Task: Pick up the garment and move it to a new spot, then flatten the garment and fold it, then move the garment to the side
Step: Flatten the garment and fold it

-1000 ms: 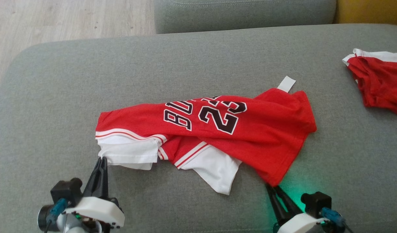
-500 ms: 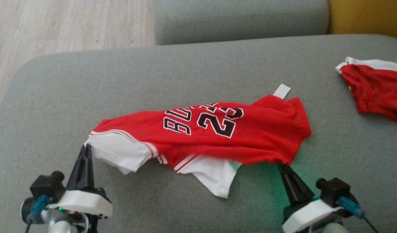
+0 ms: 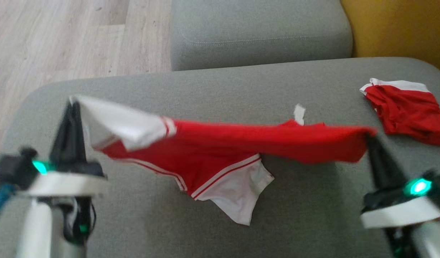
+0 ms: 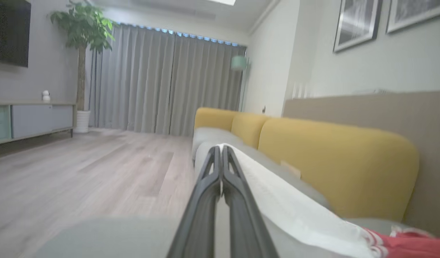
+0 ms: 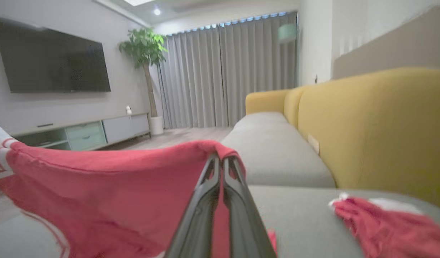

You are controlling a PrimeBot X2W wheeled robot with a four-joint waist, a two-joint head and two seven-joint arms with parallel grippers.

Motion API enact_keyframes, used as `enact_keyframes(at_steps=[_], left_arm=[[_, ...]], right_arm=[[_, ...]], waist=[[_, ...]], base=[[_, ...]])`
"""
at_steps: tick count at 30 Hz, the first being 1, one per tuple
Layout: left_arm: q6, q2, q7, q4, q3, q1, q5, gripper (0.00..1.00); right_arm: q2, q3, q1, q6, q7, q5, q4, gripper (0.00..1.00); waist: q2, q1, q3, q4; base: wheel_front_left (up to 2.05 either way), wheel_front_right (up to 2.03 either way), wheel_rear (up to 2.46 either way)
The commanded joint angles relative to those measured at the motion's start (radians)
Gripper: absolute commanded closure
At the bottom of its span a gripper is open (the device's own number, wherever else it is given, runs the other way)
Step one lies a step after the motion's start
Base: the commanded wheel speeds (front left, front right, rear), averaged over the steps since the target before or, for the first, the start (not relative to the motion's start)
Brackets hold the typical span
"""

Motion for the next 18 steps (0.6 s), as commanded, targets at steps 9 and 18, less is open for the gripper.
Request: enact_keyframes(at_steps=[9,18], left_arm=[[-0.006,0.083,0.164,-0.234,0.027,-0.458,-0.233,1.0],[-0.007,0.135,0.227,0.092,-0.022,-0.903,-0.28,1.0]], right_arm=[[-0.21,-0.055,-0.307,-0.001,0.146,0.178,-0.227,1.0],[-0.231,0.102,-0.787,-0.001,0.326,0.271,-0.029,1.0]], waist=[[0.0,0.0,0.011,-0.017],[0.0,0.0,0.192,-0.029]], base=[[0.0,0.0,0.0],[0.0,0.0,0.0]])
